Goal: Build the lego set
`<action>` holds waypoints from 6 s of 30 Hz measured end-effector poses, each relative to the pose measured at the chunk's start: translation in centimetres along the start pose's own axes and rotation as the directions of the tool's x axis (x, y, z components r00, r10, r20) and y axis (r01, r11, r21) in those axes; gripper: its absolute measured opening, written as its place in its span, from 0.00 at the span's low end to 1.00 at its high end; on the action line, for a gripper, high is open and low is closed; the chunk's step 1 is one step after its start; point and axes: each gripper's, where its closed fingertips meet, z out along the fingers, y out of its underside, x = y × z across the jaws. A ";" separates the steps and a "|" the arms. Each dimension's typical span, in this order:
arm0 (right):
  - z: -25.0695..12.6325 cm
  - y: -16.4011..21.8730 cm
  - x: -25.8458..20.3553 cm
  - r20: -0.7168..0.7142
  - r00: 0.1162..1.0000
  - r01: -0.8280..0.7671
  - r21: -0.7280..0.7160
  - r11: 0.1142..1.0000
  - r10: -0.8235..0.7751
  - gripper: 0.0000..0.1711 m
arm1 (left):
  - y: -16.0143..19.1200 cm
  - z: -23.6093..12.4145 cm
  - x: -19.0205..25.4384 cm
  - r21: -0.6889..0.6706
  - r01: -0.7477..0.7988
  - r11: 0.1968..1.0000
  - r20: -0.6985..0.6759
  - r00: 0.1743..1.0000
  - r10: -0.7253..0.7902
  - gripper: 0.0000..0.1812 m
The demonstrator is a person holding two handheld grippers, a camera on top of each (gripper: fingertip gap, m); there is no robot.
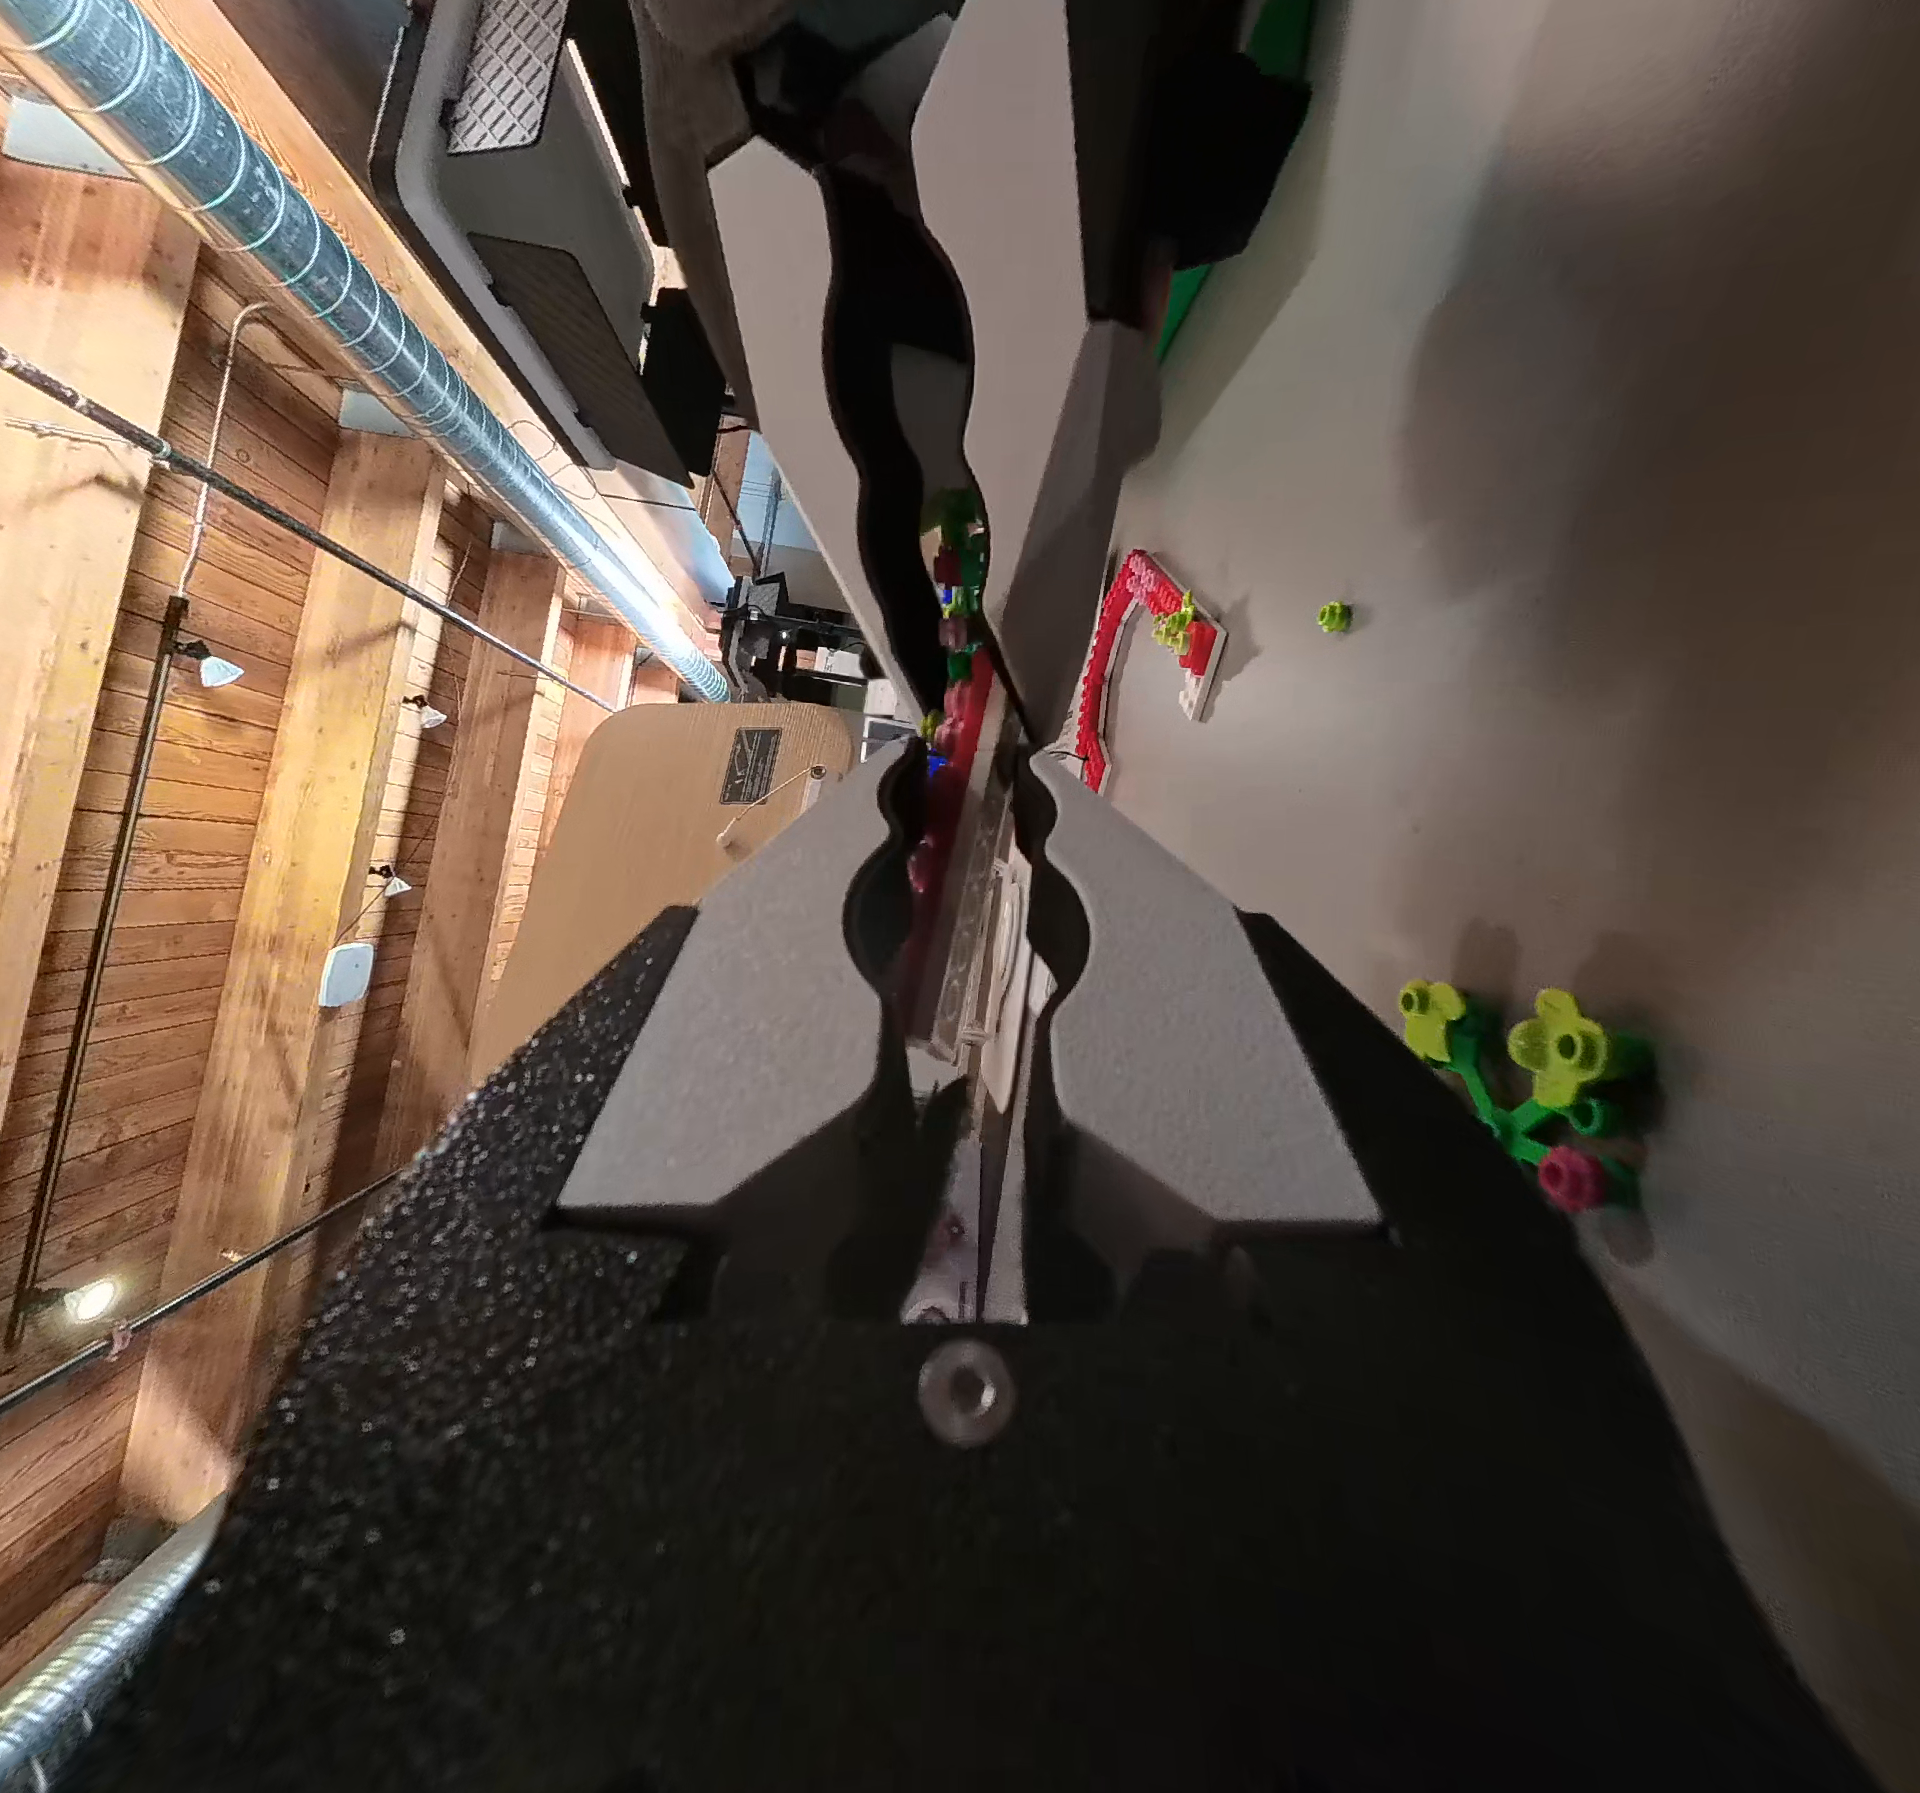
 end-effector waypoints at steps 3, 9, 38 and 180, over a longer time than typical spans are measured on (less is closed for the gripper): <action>-0.1 -0.2 0.1 -0.003 1.000 0.000 0.004 1.000 0.000 0.10 | -0.1 0.0 -0.1 0.008 0.013 1.000 0.005 1.000 -0.013 0.07; -0.2 -0.2 0.0 -0.008 0.998 0.065 0.000 0.998 -0.065 0.08 | -0.3 0.0 -0.1 0.037 0.078 0.996 -0.010 0.997 -0.078 0.11; -0.8 -1.3 0.0 -0.028 0.992 0.128 0.070 0.989 -0.126 0.10 | -1.1 -0.6 -0.8 0.061 -0.082 0.995 0.079 0.994 0.077 0.07; -1.1 0.8 -3.1 0.451 0.775 -0.549 0.132 0.826 0.443 0.09 | -0.6 -1.6 4.5 -0.184 0.783 0.595 -0.596 0.392 -0.701 0.08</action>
